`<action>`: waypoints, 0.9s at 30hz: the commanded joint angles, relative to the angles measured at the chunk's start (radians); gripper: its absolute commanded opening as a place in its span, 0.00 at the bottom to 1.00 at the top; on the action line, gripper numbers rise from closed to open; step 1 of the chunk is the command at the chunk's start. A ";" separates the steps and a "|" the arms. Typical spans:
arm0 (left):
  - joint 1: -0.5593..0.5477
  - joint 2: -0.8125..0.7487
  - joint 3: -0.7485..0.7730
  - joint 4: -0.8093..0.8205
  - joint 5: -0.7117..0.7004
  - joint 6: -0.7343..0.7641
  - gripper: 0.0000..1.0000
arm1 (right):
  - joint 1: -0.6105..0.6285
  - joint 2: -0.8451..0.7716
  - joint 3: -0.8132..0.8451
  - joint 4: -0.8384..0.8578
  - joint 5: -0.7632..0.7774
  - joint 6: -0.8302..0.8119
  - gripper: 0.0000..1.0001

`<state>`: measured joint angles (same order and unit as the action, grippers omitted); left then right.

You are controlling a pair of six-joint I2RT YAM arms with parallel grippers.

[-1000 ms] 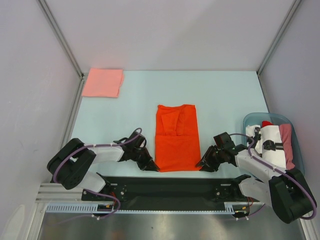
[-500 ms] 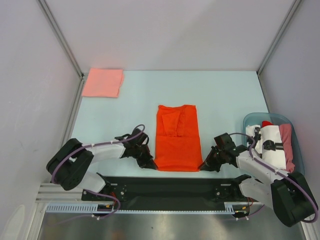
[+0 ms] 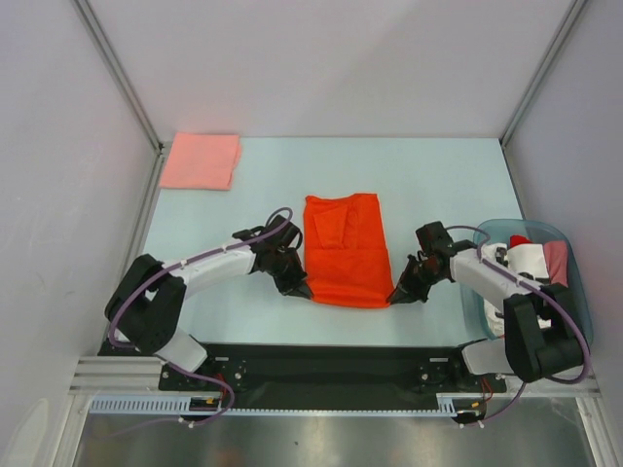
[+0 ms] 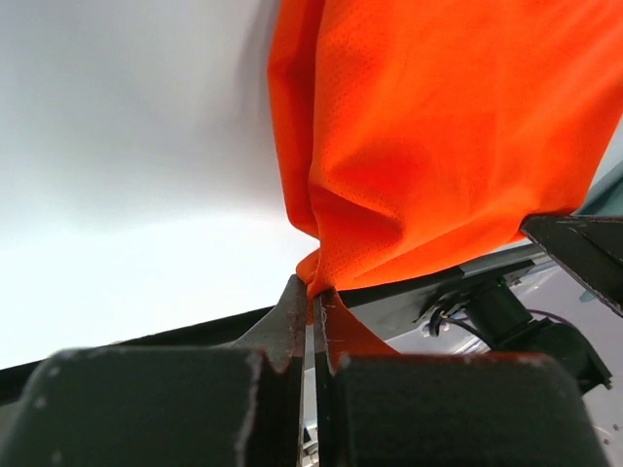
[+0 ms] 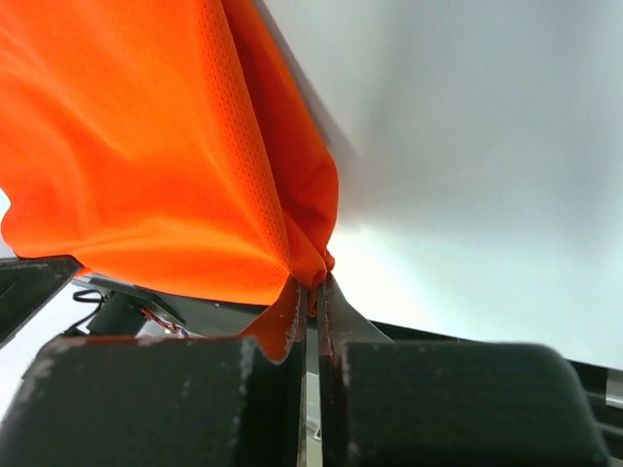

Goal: Fold and stack the t-shirts
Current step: Fold the tshirt

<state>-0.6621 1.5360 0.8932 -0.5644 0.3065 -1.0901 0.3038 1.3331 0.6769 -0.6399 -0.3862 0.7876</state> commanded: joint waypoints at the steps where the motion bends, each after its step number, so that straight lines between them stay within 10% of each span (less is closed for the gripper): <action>1: 0.022 0.022 0.061 -0.052 0.009 0.032 0.00 | -0.029 0.052 0.070 -0.058 -0.037 -0.102 0.00; 27: 0.219 0.305 0.484 -0.098 0.103 0.078 0.01 | -0.107 0.563 0.734 -0.168 -0.145 -0.289 0.00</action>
<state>-0.4667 1.8183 1.3094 -0.6605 0.3824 -1.0374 0.2073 1.8595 1.3190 -0.7979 -0.5140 0.5240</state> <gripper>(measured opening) 0.020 0.024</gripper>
